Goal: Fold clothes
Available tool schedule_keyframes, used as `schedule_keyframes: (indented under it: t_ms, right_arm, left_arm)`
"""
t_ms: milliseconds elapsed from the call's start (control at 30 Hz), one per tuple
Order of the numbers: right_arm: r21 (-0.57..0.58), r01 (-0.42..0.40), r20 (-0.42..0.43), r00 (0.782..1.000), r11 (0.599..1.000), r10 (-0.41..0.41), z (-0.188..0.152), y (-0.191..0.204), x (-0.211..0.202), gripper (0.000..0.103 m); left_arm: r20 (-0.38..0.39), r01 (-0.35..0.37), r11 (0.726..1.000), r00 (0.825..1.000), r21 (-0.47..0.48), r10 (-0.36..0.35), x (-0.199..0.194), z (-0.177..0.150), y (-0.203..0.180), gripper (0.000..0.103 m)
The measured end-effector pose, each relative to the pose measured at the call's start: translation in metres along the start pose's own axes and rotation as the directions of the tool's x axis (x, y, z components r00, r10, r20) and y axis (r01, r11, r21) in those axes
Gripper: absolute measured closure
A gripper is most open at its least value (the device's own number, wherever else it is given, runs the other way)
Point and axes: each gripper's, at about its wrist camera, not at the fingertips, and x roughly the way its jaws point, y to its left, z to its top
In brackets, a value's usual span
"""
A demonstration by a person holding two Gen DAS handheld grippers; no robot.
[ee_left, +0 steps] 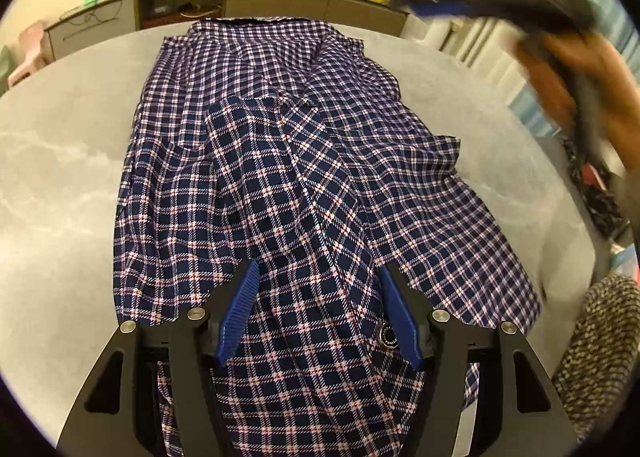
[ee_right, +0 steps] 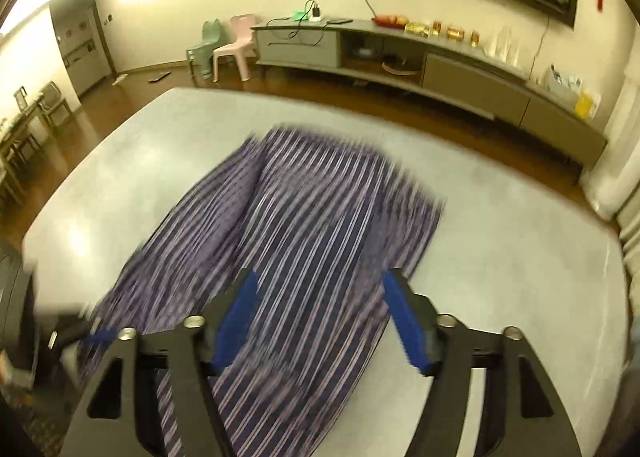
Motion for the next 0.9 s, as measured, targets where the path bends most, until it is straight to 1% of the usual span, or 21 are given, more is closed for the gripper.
schedule_keyframes:
  t_ms: [67, 100, 167, 200, 233, 300, 367, 400, 433, 467, 500, 533, 567, 600, 667, 700, 733, 800, 833, 867, 900]
  right_arm:
    - [0.009, 0.02, -0.023, 1.0, 1.0, -0.019, 0.034, -0.019, 0.029, 0.027]
    - [0.012, 0.036, -0.047, 0.998, 0.999, -0.036, 0.05, -0.032, 0.055, 0.027]
    - [0.01, 0.07, -0.103, 0.992, 0.998, -0.068, 0.072, -0.052, 0.103, 0.027]
    - [0.014, 0.071, -0.126, 0.99, 0.997, -0.068, 0.078, -0.059, 0.117, 0.027]
    - [0.018, 0.069, -0.15, 0.987, 0.997, -0.066, 0.083, -0.066, 0.132, 0.027]
    - [0.025, 0.035, -0.187, 0.982, 0.999, -0.03, 0.088, -0.074, 0.161, 0.027]
    - [0.01, 0.01, -0.169, 0.986, 1.0, -0.008, 0.086, -0.07, 0.16, 0.029]
    - [0.002, -0.002, -0.16, 0.987, 1.0, 0.002, 0.085, -0.068, 0.159, 0.049]
    - [-0.005, -0.014, -0.151, 0.989, 1.0, 0.013, 0.085, -0.066, 0.158, 0.073]
    - [-0.013, -0.026, -0.142, 0.99, 1.0, 0.024, 0.084, -0.064, 0.157, 0.079]
    - [-0.021, -0.038, -0.133, 0.991, 0.999, 0.035, 0.083, -0.062, 0.157, 0.088]
    - [-0.031, -0.046, -0.113, 0.993, 0.998, 0.042, 0.082, -0.059, 0.151, 0.091]
    - [-0.048, -0.041, -0.055, 0.998, 0.998, 0.038, 0.08, -0.05, 0.126, 0.091]
    - [-0.064, -0.044, -0.01, 0.999, 0.997, 0.043, 0.077, -0.042, 0.103, 0.092]
    - [-0.105, -0.05, 0.075, 0.995, 0.993, 0.058, 0.067, -0.022, 0.054, 0.093]
    - [-0.143, -0.046, 0.125, 0.99, 0.989, 0.064, 0.055, -0.005, 0.02, 0.093]
    - [-0.181, -0.032, 0.167, 0.984, 0.983, 0.063, 0.039, 0.013, -0.011, 0.093]
    - [-0.254, 0.0, 0.249, 0.966, 0.967, 0.066, 0.007, 0.048, -0.072, 0.093]
    - [-0.288, 0.015, 0.277, 0.958, 0.957, 0.068, -0.014, 0.064, -0.099, 0.093]
    - [-0.333, 0.043, 0.307, 0.949, 0.942, 0.065, -0.042, 0.085, -0.126, 0.093]
    - [-0.374, 0.069, 0.333, 0.941, 0.925, 0.065, -0.07, 0.105, -0.15, 0.093]
  left_arm:
    - [-0.006, 0.011, 1.0, 1.0, 0.005, -0.011, -0.005, -0.001, 0.003, 0.038]
    - [-0.007, 0.017, 1.0, 1.0, 0.004, -0.017, -0.004, 0.0, 0.002, 0.038]
    - [-0.007, 0.032, 0.999, 0.999, 0.001, -0.032, -0.002, 0.003, 0.006, 0.038]
    - [-0.007, 0.042, 0.999, 0.999, -0.003, -0.042, -0.001, 0.005, 0.011, 0.038]
    - [-0.009, 0.05, 0.999, 0.999, -0.006, -0.05, 0.008, 0.011, 0.012, 0.038]
    - [-0.014, 0.07, 0.997, 0.997, -0.019, -0.071, 0.012, 0.013, 0.013, 0.038]
    - [-0.016, 0.1, 0.994, 0.995, -0.049, -0.1, 0.008, 0.014, 0.02, 0.038]
    - [-0.018, 0.114, 0.991, 0.993, -0.063, -0.115, 0.006, 0.014, 0.023, 0.038]
    - [-0.016, 0.123, 0.989, 0.992, -0.078, -0.125, 0.006, 0.014, 0.025, 0.038]
    - [-0.014, 0.133, 0.987, 0.991, -0.092, -0.134, 0.006, 0.015, 0.028, 0.038]
    - [-0.013, 0.142, 0.984, 0.99, -0.106, -0.144, 0.006, 0.016, 0.03, 0.038]
    - [-0.011, 0.145, 0.983, 0.989, -0.113, -0.147, 0.004, 0.015, 0.031, 0.038]
    - [-0.008, 0.15, 0.981, 0.988, -0.123, -0.152, 0.003, 0.015, 0.032, 0.038]
    - [0.002, 0.166, 0.974, 0.986, -0.153, -0.167, 0.002, 0.015, 0.036, 0.038]
    - [0.028, 0.202, 0.954, 0.979, -0.221, -0.201, -0.002, 0.014, 0.046, 0.038]
    - [0.071, 0.219, 0.931, 0.976, -0.292, -0.207, -0.01, 0.011, 0.058, 0.04]
    - [0.114, 0.237, 0.902, 0.971, -0.361, -0.21, -0.017, 0.009, 0.07, 0.043]
    - [0.188, 0.243, 0.84, 0.967, -0.485, -0.171, -0.036, 0.001, 0.097, 0.043]
    - [0.215, 0.241, 0.811, 0.966, -0.532, -0.146, -0.044, -0.004, 0.11, 0.043]
    - [0.24, 0.241, 0.779, 0.963, -0.579, -0.12, -0.052, -0.009, 0.123, 0.043]
    - [0.268, 0.252, 0.733, 0.958, -0.631, -0.098, -0.061, -0.018, 0.139, 0.043]
